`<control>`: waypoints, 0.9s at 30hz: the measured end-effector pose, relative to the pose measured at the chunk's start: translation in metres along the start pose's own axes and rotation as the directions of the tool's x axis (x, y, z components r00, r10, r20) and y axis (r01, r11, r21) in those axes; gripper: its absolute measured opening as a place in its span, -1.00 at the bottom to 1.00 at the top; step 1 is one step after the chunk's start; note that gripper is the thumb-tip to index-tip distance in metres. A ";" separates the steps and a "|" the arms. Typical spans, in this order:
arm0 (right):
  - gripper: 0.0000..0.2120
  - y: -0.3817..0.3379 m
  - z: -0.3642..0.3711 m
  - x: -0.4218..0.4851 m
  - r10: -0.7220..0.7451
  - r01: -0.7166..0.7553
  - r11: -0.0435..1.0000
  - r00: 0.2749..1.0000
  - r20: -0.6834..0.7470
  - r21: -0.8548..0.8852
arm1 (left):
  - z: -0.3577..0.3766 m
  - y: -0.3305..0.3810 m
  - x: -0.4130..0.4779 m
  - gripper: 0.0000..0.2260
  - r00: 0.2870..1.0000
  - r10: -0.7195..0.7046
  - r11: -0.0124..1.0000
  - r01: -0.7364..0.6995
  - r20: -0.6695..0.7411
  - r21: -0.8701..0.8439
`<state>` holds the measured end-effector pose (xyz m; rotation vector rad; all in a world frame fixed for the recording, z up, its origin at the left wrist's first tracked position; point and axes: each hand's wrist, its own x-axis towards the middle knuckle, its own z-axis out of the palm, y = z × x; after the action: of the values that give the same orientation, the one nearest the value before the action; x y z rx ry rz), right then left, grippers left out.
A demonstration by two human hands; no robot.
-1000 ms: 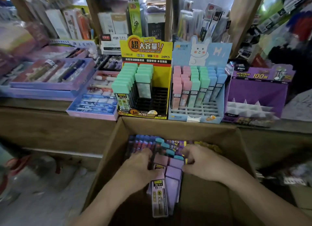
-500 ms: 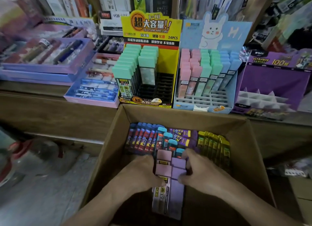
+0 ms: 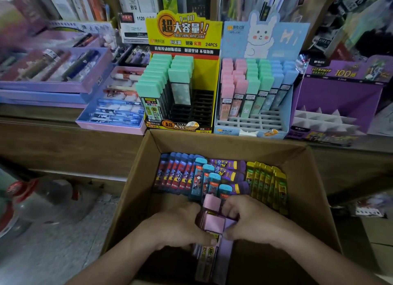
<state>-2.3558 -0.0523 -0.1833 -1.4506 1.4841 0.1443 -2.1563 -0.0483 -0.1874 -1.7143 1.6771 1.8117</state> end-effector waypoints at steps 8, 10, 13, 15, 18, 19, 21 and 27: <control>-0.70 -0.002 -0.004 -0.001 -0.026 -0.011 0.977 0.986 0.166 0.214 | 0.000 -0.001 -0.002 -0.62 0.996 0.092 0.986 -0.089 0.015 -0.141; -0.71 -0.001 -0.005 -0.001 -0.039 -0.013 0.965 0.981 0.192 0.263 | -0.001 0.000 -0.005 -0.69 0.991 0.133 0.976 -0.125 0.031 -0.181; -0.76 0.000 -0.011 -0.002 -0.090 0.023 0.934 0.981 0.173 0.357 | -0.004 0.003 -0.009 -0.69 0.984 0.175 0.960 -0.177 -0.029 -0.217; -0.77 -0.002 -0.019 -0.002 -0.142 0.069 0.896 0.981 0.134 0.439 | -0.008 0.005 -0.011 -0.68 0.972 0.224 0.939 -0.236 -0.077 -0.251; -0.72 -0.007 -0.032 -0.002 -0.207 0.125 0.809 0.975 0.080 0.574 | -0.012 0.009 -0.015 -0.65 0.951 0.256 0.896 -0.301 -0.176 -0.326; -0.69 -0.010 -0.036 -0.003 -0.226 0.147 0.787 0.972 0.059 0.599 | -0.013 0.010 -0.016 -0.65 0.942 0.258 0.881 -0.321 -0.216 -0.348; -0.66 -0.018 -0.044 -0.005 -0.256 0.192 0.752 0.967 0.012 0.631 | -0.014 0.011 -0.016 -0.61 0.921 0.269 0.823 -0.372 -0.282 -0.429; -0.79 -0.043 -0.067 -0.012 -0.309 0.319 0.732 0.943 -0.123 0.602 | -0.018 0.018 -0.020 -0.63 0.874 0.344 0.638 -0.487 -0.344 -0.597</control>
<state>-2.3614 -0.1019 -0.1201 -1.1256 1.1132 -0.5266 -2.1510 -0.0575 -0.1566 -1.9001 1.7239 2.8409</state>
